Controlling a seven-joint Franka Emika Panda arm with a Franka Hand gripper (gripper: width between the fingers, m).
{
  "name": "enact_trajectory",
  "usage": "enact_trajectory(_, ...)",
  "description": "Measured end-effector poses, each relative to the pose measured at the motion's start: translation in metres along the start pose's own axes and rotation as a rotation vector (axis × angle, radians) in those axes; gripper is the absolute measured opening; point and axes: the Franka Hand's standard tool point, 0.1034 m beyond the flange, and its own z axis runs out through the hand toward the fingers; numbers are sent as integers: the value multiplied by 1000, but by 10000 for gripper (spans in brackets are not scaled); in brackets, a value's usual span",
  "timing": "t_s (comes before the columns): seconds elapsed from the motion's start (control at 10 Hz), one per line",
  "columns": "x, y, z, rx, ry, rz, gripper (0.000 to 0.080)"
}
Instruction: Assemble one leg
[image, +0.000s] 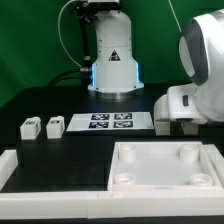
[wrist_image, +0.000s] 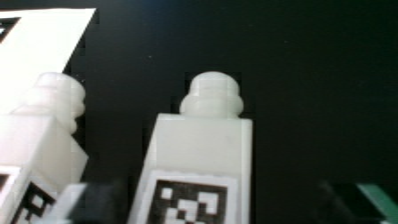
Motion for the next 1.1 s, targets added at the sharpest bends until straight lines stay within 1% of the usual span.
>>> enact_trajectory(0.1,0,0,0,0,0,0,377)
enact_trajectory(0.2,0,0,0,0,0,0,286)
enact_trajectory(0.9,0,0,-1,1,1,-1,288)
enact_trajectory(1.1,-13,11,-35,8,-1,-2,288)
